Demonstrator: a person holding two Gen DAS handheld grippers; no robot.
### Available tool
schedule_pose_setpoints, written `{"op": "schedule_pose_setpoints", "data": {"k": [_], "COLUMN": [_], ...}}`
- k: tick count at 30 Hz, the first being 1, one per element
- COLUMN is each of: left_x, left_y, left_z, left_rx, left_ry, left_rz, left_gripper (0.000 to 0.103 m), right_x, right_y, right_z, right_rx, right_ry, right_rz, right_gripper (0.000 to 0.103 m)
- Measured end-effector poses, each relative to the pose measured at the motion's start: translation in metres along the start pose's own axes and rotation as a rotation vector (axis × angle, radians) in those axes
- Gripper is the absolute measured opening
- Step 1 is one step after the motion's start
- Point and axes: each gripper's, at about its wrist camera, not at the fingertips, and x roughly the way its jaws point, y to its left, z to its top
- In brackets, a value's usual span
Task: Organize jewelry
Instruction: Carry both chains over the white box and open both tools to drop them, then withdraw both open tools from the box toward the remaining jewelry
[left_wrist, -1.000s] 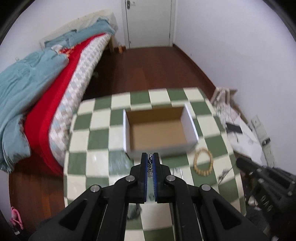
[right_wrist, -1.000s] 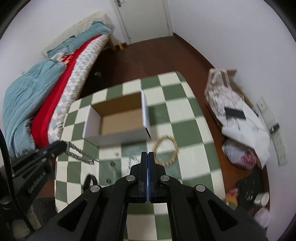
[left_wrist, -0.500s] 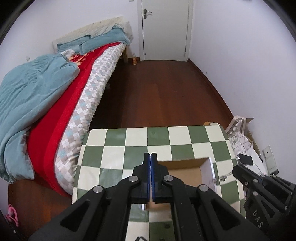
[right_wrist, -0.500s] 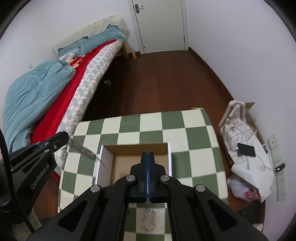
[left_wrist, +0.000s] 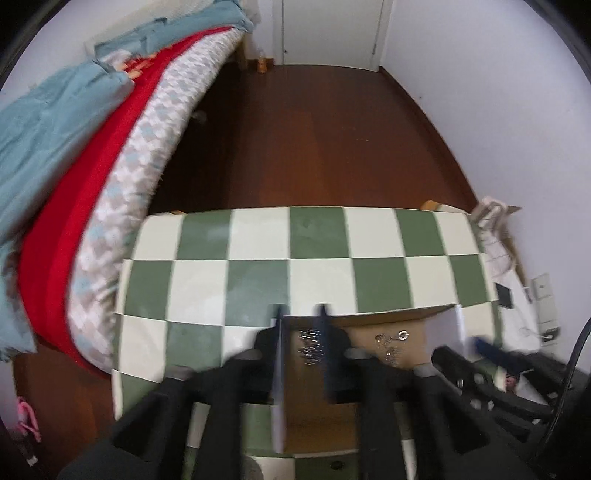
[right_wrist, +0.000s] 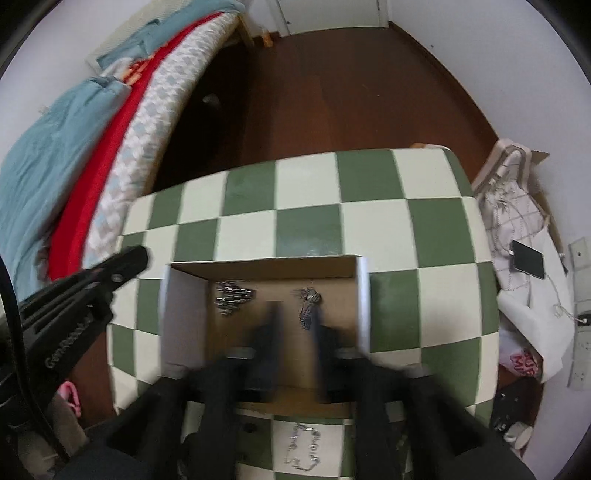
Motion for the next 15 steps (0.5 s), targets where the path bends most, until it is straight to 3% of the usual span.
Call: {"op": "schedule_pose_setpoints", "data": {"k": [1, 2, 4, 7, 9, 15], "left_x": [0.000, -0.001, -0.003, -0.003, -0.006, -0.025], "left_y": [0.002, 0.005, 0.007, 0.013, 0.014, 0.021], "left_z": [-0.001, -0.002, -0.005, -0.012, -0.018, -0.039], "left_rx": [-0.004, -0.011, -0.001, -0.004, -0.002, -0.021], "left_ry": [0.000, -0.011, -0.038, -0.040, -0.053, -0.096], "left_rz": [0.009, 0.021, 0.093, 0.130, 0.147, 0.168], "left_gripper": [0.098, 0.103, 0.103, 0.103, 0.103, 0.103], "right_x": [0.000, 0.000, 0.000, 0.001, 0.001, -0.006], "right_y": [-0.001, -0.002, -0.003, -0.003, -0.004, -0.004], "right_z": [-0.002, -0.004, -0.008, -0.018, -0.025, -0.048], "right_rx": [-0.004, -0.011, -0.028, -0.055, -0.058, -0.046], "right_ry": [-0.006, -0.011, -0.011, 0.000, 0.002, -0.008], "right_rz": [-0.023, -0.042, -0.106, -0.178, -0.182, -0.177], "right_gripper": [0.086, 0.087, 0.087, 0.090, 0.096, 0.099]}}
